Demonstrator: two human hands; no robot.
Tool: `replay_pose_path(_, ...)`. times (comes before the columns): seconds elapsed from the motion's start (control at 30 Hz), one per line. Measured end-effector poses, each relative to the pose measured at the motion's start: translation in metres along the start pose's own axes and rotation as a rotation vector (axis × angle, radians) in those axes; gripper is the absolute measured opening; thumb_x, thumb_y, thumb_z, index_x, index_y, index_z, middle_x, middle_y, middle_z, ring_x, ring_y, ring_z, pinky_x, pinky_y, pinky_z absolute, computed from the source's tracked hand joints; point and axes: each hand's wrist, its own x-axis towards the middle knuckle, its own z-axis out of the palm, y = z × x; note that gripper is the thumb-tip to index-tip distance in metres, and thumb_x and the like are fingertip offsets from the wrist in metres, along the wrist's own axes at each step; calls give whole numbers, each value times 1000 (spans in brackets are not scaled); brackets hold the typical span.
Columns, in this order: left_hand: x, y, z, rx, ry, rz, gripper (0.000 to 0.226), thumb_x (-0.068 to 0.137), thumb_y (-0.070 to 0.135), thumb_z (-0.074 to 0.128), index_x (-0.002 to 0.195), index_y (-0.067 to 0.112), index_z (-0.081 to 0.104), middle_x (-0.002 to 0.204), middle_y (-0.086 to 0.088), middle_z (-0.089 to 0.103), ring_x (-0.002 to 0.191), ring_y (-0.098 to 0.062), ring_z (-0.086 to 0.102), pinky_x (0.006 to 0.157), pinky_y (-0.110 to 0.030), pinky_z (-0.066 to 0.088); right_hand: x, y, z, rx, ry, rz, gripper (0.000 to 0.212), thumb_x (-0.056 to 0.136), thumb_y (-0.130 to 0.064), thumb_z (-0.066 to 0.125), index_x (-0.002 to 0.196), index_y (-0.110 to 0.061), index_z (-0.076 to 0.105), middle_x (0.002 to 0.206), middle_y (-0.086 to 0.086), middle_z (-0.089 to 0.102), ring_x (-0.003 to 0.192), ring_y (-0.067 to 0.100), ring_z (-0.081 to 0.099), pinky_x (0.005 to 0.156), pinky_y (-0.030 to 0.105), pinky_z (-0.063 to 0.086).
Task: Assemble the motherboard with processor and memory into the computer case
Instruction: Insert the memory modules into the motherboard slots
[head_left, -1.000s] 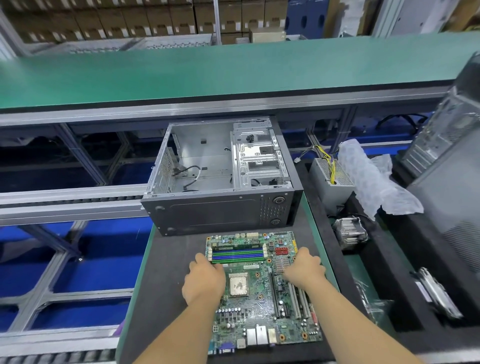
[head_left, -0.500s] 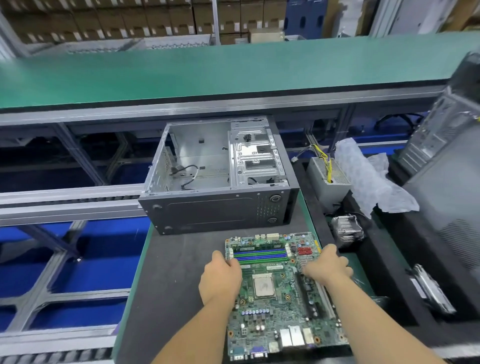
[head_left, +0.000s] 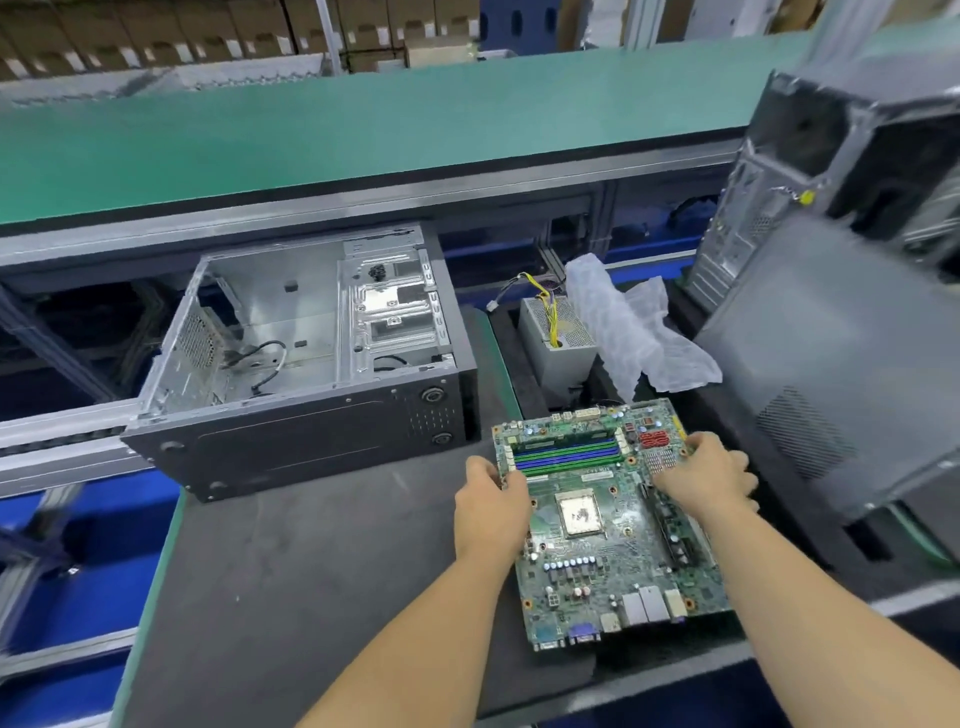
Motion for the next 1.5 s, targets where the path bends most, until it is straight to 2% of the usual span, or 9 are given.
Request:
replay_pose_path(0.53, 22, 28, 55, -133, -210, -139, 25, 95, 34, 50, 116, 25, 38, 61, 5, 43, 47, -11, 34, 45, -24, 28, 68, 15, -15, -97, 64, 28, 55, 82, -25, 74, 131, -18, 52, 136, 21, 38, 124, 42, 37, 102, 51, 34)
replay_pose_path(0.73, 24, 24, 48, 62, -229, 38, 13, 97, 28, 49, 109, 27, 46, 72, 5, 58, 56, -13, 48, 52, -29, 40, 59, -7, -10, -129, 131, 67, 54, 82, -28, 67, 131, -15, 50, 139, 21, 37, 128, 39, 33, 108, 54, 26)
replay_pose_path(0.83, 25, 25, 39, 180, -165, 126, 7, 96, 29, 47, 96, 26, 52, 83, 7, 61, 73, -15, 58, 64, -35, 49, 48, -31, -4, -59, 260, -66, 44, 87, -28, 62, 128, -15, 55, 136, 19, 43, 124, 39, 37, 104, 54, 28)
replay_pose_path(0.93, 31, 28, 17, 364, -46, 276, 31, 101, 36, 39, 74, 22, 46, 76, 5, 54, 74, -21, 54, 65, -38, 47, 29, -62, 5, 144, 364, -213, 34, 94, -27, 55, 125, -14, 56, 131, 16, 53, 121, 38, 47, 101, 53, 30)
replay_pose_path(1.0, 35, 30, 0, 423, 14, 354, 44, 105, 43, 34, 67, 19, 35, 67, 3, 48, 71, -28, 52, 62, -39, 42, 13, -86, 14, 270, 348, -342, 27, 101, -30, 45, 96, -10, 62, 105, 14, 63, 101, 37, 59, 90, 47, 37)
replay_pose_path(1.07, 39, 33, -20, 479, 82, 395, 45, 106, 46, 31, 70, 18, 31, 63, 0, 48, 69, -37, 53, 61, -40, 41, -7, -112, 23, 348, 232, -481, 54, 107, -36, 38, 71, -3, 61, 78, 15, 66, 78, 36, 62, 70, 40, 41)
replay_pose_path(1.2, 53, 38, -78, 502, 297, 527, 12, 96, 7, 48, 103, 16, 52, 77, 0, 58, 70, -32, 59, 59, -35, 40, -56, -172, 44, 520, 144, -727, 26, 104, -13, 47, 107, -1, 69, 86, 16, 67, 79, 29, 60, 69, 35, 37)
replay_pose_path(1.3, 65, 33, -139, 490, 467, 690, 47, 71, -14, 56, 110, 12, 56, 100, -5, 60, 80, -26, 56, 66, -37, 47, -104, -213, 65, 563, 57, -934, 60, 87, 11, 49, 142, -14, 52, 115, 6, 52, 96, 13, 51, 88, 16, 36)
replay_pose_path(1.5, 89, -33, -255, 733, 588, 334, 19, 89, 26, 47, 99, 15, 60, 98, -4, 62, 93, -29, 54, 82, -40, 35, -194, -277, 124, 138, -27, -1282, 34, 91, -9, 55, 123, -6, 67, 116, 11, 62, 108, 31, 55, 99, 45, 42)
